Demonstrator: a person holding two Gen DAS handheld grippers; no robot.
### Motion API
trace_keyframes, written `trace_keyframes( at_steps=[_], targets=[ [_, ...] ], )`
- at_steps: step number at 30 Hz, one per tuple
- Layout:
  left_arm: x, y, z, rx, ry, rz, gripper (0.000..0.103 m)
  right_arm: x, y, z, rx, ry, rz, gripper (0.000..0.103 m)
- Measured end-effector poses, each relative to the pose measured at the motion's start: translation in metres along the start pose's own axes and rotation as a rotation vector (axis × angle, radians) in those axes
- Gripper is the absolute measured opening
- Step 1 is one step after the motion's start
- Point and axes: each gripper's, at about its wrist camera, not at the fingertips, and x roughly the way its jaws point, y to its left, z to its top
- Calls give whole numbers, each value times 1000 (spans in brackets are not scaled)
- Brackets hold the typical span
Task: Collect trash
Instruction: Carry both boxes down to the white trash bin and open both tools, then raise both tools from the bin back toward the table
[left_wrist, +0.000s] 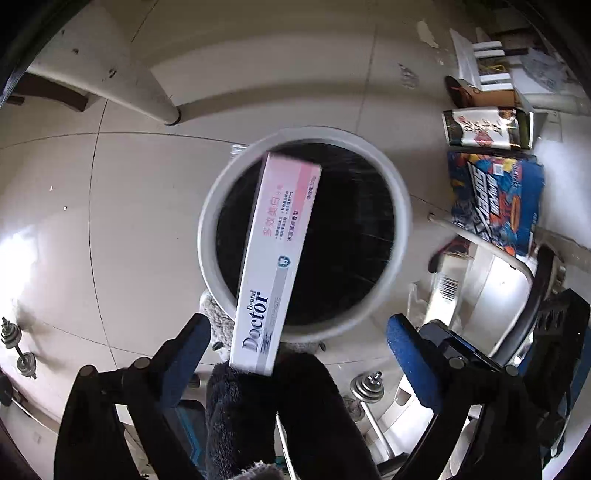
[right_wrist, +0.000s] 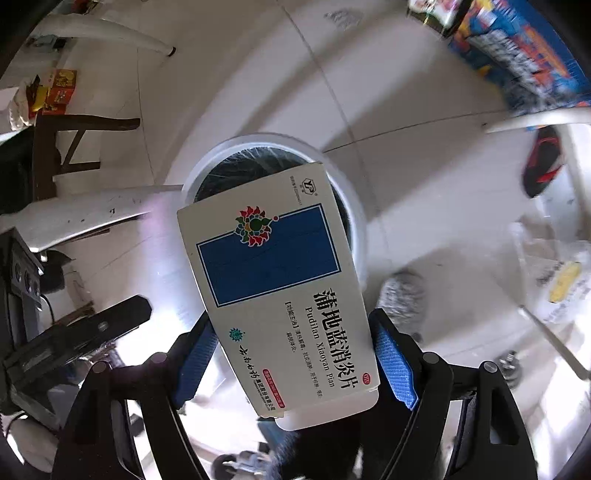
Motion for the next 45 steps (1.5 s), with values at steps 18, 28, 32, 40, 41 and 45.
trace_keyframes(
  at_steps=[18,28,32,40,41,45],
  targets=[
    [-65,0,-60,103,-196,332,98,-24,28,-20,-155,-98,-268,103],
    [-136,-20,-108,89,-206,308,98,-117,61,-63,-201,-153,-300,103],
    [-176,-29,-137,104,-218,301,98,-160,78,-89,-214,-159,-303,103],
    [-270,-50,-183,135,-273,266,98,-259,112,-143,-210,-198,-274,103],
    [-285,-54,-187,139,-291,257,98,-276,116,-151,-200,-210,-264,103],
    [-339,-73,-191,163,-380,244,98,-333,133,-166,-157,-260,-208,103]
  ],
)
